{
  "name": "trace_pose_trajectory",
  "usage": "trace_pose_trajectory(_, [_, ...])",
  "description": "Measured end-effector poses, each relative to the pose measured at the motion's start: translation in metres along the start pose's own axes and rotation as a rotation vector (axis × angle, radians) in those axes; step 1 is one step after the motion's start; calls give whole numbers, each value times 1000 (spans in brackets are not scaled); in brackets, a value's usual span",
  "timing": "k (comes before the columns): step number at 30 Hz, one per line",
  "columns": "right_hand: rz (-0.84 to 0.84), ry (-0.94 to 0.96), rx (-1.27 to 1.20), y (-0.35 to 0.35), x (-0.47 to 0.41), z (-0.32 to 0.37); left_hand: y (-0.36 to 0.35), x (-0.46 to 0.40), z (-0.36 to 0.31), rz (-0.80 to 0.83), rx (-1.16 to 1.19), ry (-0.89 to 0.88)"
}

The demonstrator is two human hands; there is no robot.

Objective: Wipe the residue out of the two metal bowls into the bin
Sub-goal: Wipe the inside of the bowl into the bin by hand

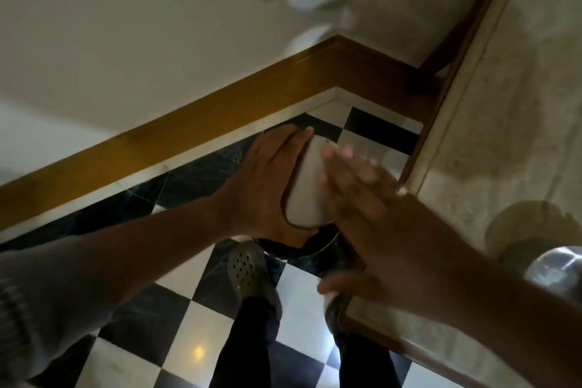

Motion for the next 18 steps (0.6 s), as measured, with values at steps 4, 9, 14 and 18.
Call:
trace_pose_trajectory(4, [-428,-14,-139,72,5,0,-7,7,10,49,-15,14])
trace_pose_trajectory(9, [6,70,42,-15,1,10,-1,7,6,37,3,-19])
trace_pose_trajectory(14, [185,90,-13,-47,1,5,-7,16,15,58,-3,-56])
trace_pose_trajectory(18, [72,112,-9,-40,1,1,4,14,14,-18,41,-30])
Point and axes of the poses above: each hand's wrist, its own x-axis away from the middle knuckle, its own y-axis out of the back of the hand, z = x × y, the point moved 8 cm from there along -x, towards the middle knuckle, and after that the axes turned 1 degree about y, right-handed, at the moved point
